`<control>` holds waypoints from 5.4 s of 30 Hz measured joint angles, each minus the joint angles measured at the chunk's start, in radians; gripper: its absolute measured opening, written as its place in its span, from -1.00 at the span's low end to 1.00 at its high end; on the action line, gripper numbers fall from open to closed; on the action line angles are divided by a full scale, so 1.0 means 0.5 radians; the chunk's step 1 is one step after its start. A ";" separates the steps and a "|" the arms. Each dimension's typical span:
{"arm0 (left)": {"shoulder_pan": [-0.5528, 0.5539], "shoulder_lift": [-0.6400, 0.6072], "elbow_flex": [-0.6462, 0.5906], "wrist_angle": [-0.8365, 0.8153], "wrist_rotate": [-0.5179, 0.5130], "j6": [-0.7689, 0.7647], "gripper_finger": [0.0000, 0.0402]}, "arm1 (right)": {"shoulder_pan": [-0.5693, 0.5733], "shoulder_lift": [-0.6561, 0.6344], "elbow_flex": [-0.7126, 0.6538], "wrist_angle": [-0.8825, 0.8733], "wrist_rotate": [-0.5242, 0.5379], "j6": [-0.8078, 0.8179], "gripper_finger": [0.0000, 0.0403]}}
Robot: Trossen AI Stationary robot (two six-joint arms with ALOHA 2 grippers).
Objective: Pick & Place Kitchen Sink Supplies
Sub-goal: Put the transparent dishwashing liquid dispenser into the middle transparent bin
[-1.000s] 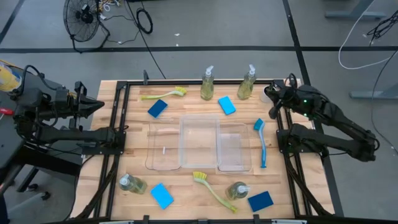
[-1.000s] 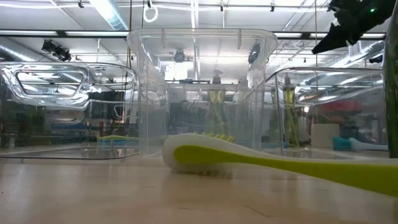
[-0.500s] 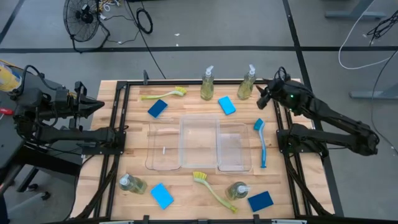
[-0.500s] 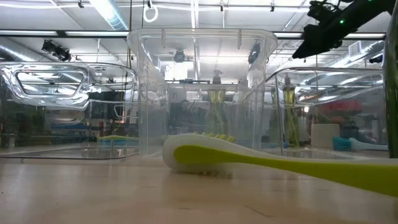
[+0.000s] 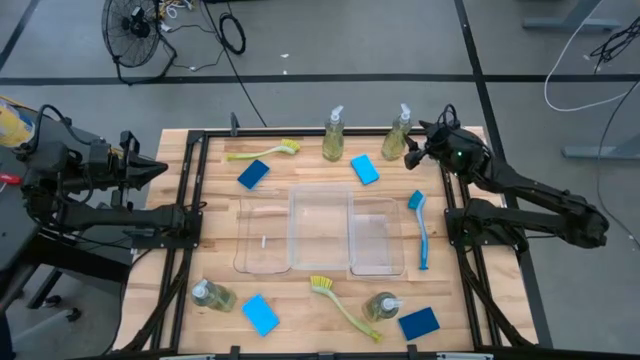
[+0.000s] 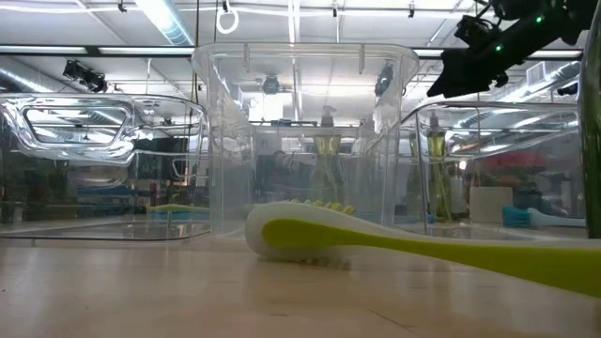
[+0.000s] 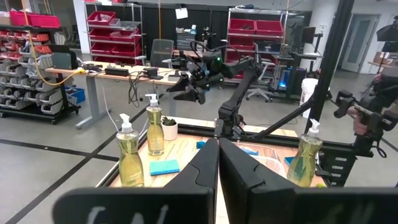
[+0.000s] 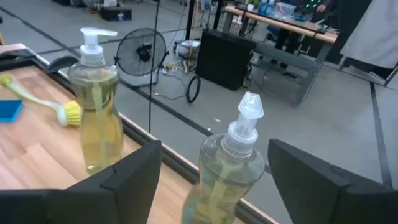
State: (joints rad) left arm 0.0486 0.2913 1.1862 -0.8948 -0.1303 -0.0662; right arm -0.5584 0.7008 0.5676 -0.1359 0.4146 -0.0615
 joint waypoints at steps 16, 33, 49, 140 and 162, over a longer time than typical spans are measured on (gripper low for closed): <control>0.000 0.000 0.000 0.000 0.001 0.000 -0.91 | -0.192 0.298 -0.068 0.365 0.043 0.054 0.42; 0.000 0.000 0.000 0.000 0.000 -0.001 -0.91 | -0.404 0.598 -0.068 0.656 -0.137 0.159 0.42; -0.001 0.000 0.000 0.001 0.000 0.000 -0.91 | -0.498 0.717 -0.068 0.811 -0.278 0.160 0.34; -0.001 0.000 0.000 0.001 0.000 -0.001 -0.91 | -0.144 0.398 0.772 -0.103 -0.716 0.107 -0.49; 0.000 0.000 0.000 0.000 0.000 -0.001 -0.91 | 0.363 0.662 1.198 -0.215 -0.921 0.092 -0.49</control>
State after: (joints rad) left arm 0.0485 0.2913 1.1862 -0.8946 -0.1302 -0.0666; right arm -0.3769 1.0319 1.1664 -0.2431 -0.0457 -0.0156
